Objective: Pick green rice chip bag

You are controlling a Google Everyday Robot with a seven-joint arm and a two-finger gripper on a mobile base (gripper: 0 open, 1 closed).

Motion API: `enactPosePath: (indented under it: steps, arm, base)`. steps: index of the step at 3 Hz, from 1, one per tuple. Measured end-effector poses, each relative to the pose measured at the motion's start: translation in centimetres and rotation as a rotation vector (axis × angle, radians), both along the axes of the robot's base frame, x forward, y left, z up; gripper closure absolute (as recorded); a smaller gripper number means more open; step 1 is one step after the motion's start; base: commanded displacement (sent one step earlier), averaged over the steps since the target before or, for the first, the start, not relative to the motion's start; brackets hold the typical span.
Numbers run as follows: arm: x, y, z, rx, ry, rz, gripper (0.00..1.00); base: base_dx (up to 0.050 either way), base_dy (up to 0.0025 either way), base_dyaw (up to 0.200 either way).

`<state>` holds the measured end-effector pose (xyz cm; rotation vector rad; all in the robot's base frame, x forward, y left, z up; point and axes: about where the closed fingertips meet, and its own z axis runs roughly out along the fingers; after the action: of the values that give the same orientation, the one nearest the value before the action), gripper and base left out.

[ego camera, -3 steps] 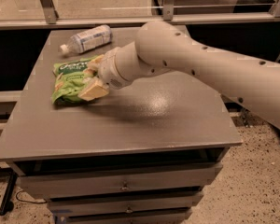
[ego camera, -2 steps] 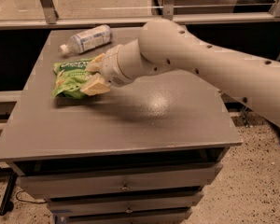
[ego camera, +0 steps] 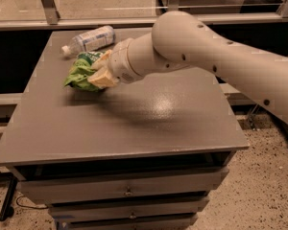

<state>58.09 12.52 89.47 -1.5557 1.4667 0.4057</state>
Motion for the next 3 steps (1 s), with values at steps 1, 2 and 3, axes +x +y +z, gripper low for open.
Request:
enactPosePath:
  steps: [1, 2, 3]
  arm:
    - [0.6, -1.4, 1.8, 0.050, 0.010, -0.027, 1.00]
    - [0.9, -3.1, 4.7, 0.122, 0.009, -0.037, 1.00]
    - [0.7, -5.1, 8.7, 0.186, -0.004, -0.036, 1.00]
  base:
    - [0.000, 0.00000, 0.000]
    - [0.000, 0.00000, 0.000]
    - [0.000, 0.00000, 0.000]
